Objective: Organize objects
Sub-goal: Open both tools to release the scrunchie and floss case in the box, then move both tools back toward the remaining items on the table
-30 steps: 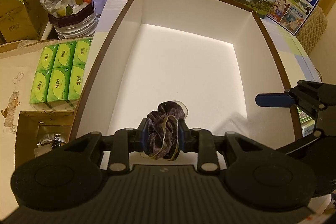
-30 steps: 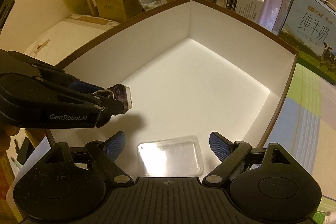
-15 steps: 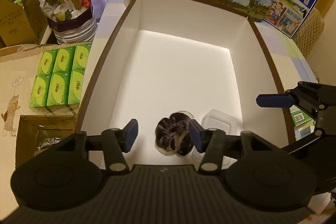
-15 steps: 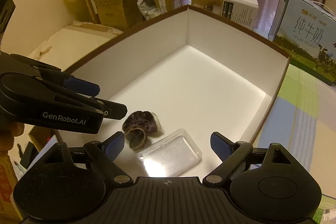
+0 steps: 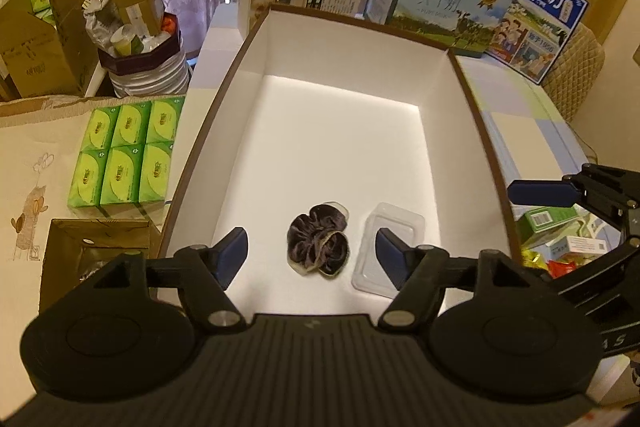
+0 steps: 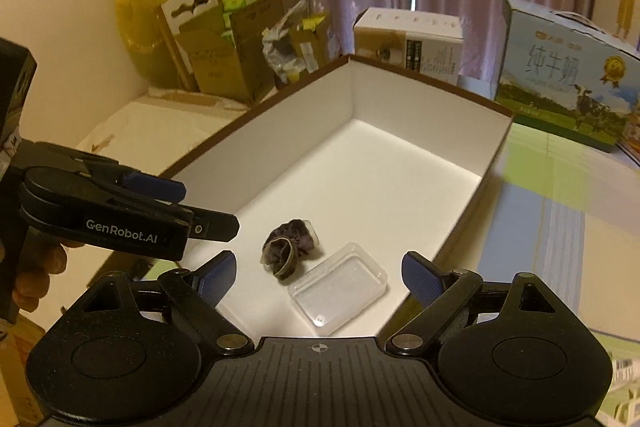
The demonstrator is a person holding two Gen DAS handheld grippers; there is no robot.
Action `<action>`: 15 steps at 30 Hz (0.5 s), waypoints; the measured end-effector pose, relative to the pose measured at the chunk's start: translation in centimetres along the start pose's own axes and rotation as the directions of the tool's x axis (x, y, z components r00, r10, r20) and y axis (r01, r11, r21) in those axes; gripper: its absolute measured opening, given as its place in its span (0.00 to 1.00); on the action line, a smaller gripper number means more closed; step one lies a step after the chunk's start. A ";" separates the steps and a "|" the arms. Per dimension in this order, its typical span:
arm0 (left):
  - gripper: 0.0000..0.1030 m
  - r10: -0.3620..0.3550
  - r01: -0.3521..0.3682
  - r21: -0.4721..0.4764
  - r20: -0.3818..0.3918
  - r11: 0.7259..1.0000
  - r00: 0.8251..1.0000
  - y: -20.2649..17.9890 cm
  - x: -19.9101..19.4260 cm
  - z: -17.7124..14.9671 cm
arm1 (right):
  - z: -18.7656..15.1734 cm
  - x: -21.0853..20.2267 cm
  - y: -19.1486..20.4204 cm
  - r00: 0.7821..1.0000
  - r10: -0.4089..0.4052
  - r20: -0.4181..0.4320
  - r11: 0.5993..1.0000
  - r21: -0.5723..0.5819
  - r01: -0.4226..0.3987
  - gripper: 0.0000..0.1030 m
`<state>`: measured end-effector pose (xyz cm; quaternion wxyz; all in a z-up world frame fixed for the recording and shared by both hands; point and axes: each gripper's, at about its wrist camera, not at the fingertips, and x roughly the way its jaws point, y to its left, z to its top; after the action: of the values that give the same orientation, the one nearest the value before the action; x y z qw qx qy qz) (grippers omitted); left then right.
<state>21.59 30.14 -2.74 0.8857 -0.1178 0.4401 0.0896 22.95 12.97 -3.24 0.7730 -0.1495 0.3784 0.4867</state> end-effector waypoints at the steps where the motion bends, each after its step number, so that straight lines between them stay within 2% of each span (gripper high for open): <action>1: 0.67 -0.001 0.001 0.001 0.004 1.000 1.000 -0.2 -0.3 -0.1 | -0.2 -0.5 0.0 1.000 0.000 0.007 1.000 0.007 -0.001 0.85; 15: 0.67 -0.079 0.077 0.051 0.036 0.996 0.996 -5.1 -3.9 -2.6 | -3.6 -7.1 -1.8 0.997 -0.024 0.073 0.994 0.112 0.016 0.85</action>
<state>18.64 24.25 -0.48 0.8993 -0.1111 0.4204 0.0464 21.19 5.39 -0.68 0.7986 -0.0920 0.3744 0.4622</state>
